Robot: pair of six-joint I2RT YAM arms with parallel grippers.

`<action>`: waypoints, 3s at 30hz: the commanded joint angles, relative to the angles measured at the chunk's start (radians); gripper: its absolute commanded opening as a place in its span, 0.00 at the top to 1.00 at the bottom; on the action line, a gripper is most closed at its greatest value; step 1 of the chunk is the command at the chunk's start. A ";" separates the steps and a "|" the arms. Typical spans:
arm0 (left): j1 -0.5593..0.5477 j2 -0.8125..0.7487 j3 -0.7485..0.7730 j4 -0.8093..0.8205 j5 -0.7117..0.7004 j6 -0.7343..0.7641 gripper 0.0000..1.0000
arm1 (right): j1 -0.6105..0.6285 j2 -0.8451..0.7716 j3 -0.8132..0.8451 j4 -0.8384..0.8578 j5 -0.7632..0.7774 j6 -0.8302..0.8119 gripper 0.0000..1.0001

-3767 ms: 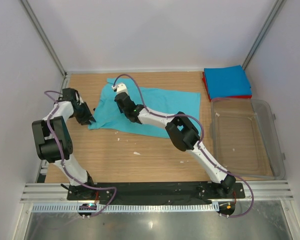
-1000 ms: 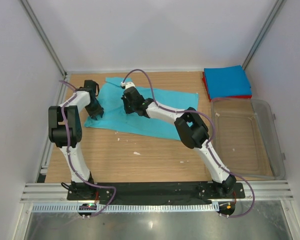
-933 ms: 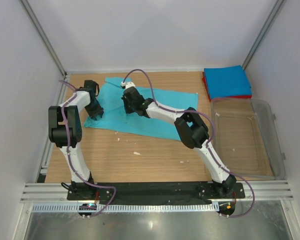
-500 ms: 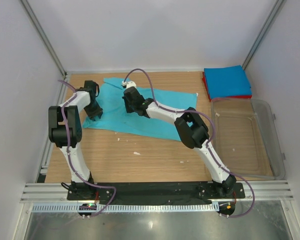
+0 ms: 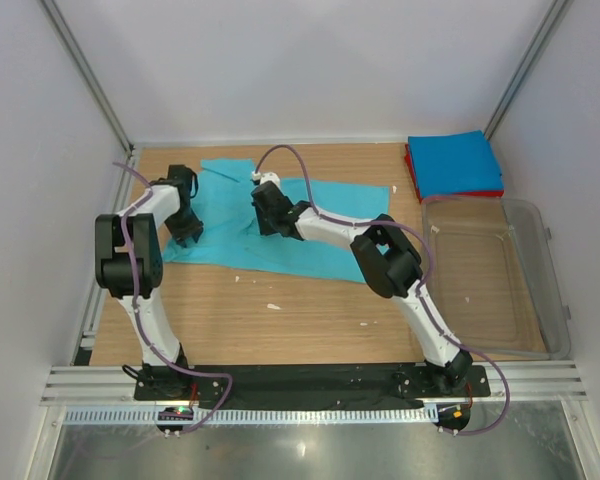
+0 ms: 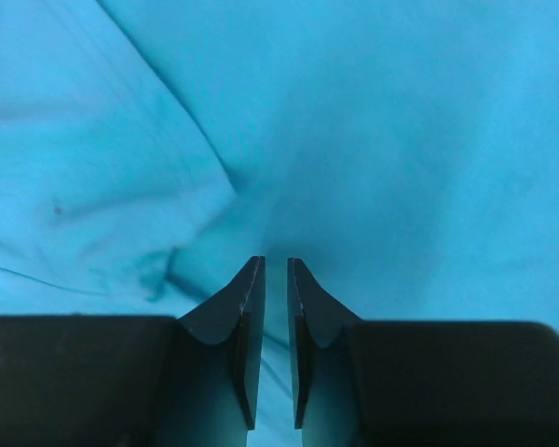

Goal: Fold and stack the t-shirts
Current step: Fold the tshirt

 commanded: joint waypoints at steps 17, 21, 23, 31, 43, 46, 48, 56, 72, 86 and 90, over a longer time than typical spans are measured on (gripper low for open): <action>0.007 -0.126 -0.133 -0.052 -0.103 -0.008 0.62 | -0.046 -0.662 -0.725 -0.238 0.256 0.288 0.86; 0.009 -0.130 -0.128 -0.065 -0.126 0.001 0.62 | -0.087 -0.713 -0.794 -0.246 0.278 0.277 0.87; 0.012 -0.135 -0.124 -0.077 -0.137 0.010 0.63 | -0.093 -0.712 -0.826 -0.252 0.282 0.272 0.87; 0.036 -0.191 -0.148 -0.109 -0.194 0.009 0.62 | -0.093 -0.758 -0.964 -0.253 0.298 0.305 0.87; 0.061 -0.251 -0.269 -0.152 -0.223 -0.022 0.63 | -0.084 -0.943 -1.119 -0.241 0.247 0.325 0.87; 0.081 -0.253 -0.291 -0.158 -0.217 -0.030 0.64 | -0.084 -0.959 -1.122 -0.249 0.250 0.326 0.87; 0.084 -0.265 -0.306 -0.160 -0.214 -0.031 0.64 | -0.084 -0.959 -1.124 -0.259 0.255 0.329 0.87; 0.084 -0.435 -0.208 -0.198 -0.105 0.021 0.60 | -0.081 -1.040 -1.064 -0.310 0.198 0.291 0.82; 0.186 -0.045 0.273 0.133 0.315 0.246 0.53 | -0.435 -0.730 -0.474 -0.215 -0.107 -0.062 0.58; 0.225 0.463 0.720 0.176 0.435 0.266 0.58 | -0.566 -0.466 -0.326 -0.212 -0.274 -0.198 0.52; 0.225 0.528 0.807 0.170 0.439 0.265 0.59 | -0.606 -0.413 -0.286 -0.206 -0.319 -0.226 0.51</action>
